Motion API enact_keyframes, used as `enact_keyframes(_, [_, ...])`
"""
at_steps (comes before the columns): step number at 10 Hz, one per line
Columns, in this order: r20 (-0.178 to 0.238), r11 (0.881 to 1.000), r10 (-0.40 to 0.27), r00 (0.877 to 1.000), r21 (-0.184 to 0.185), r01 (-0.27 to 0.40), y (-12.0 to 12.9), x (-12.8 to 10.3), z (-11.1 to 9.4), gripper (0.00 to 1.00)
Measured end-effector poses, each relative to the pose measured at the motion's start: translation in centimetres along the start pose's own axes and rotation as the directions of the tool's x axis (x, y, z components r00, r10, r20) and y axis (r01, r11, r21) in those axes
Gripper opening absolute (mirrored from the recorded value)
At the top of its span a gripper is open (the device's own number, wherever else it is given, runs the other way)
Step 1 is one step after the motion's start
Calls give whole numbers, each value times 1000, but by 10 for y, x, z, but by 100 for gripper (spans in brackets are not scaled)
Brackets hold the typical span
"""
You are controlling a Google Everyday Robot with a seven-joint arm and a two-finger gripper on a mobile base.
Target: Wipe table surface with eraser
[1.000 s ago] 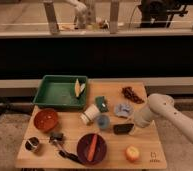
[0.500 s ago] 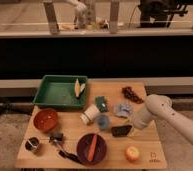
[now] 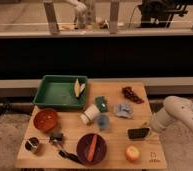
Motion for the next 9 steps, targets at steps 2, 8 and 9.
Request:
enact_keyframes(2, [-2, 1000, 10, 1000, 19, -10, -19, 13, -9, 0])
enact_keyframes(8, [70, 1000, -17, 997, 26, 15, -64, -33, 25, 0])
enact_keyframes(9, [83, 999, -30, 996, 17, 29, -66, -44, 33, 0])
